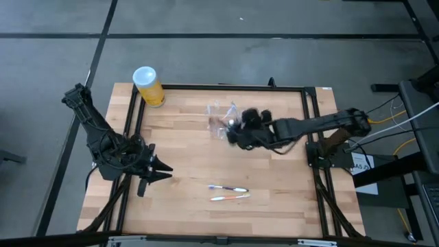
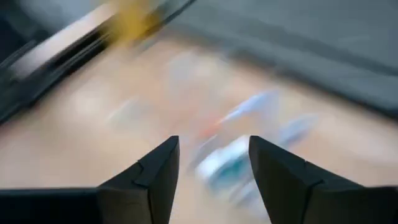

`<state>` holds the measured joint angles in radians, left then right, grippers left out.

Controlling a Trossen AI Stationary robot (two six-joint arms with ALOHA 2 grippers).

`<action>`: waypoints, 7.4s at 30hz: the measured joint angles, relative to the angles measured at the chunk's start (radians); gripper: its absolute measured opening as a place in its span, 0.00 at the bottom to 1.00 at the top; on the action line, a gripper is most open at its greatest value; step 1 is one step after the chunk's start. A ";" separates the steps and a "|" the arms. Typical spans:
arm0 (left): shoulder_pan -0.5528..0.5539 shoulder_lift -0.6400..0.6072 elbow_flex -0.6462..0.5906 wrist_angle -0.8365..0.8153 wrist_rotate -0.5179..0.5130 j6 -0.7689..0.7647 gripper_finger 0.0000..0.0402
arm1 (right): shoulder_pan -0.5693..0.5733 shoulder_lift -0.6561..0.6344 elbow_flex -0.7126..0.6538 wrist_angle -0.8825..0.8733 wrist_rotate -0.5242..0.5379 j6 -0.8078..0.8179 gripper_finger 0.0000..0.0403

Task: Pick & Place toothbrushing station
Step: Put the violet toothbrush into the transparent organizer

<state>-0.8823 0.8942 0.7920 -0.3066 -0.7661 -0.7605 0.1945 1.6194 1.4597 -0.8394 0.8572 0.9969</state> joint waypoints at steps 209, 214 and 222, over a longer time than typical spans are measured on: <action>1.127 0.951 0.406 0.509 0.825 0.615 0.22 | 0.740 0.030 -0.065 0.698 0.366 0.200 0.25; 1.127 0.961 0.406 0.505 0.843 0.608 0.03 | 0.740 0.030 -0.065 0.698 0.366 0.200 0.25; 1.129 0.961 0.406 0.512 0.840 0.599 0.02 | 0.740 0.030 -0.065 0.698 0.366 0.200 0.25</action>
<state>0.2462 1.8553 1.1980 0.2059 0.0742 -0.1619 0.9344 1.6489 1.3948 -0.1413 1.2232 1.1969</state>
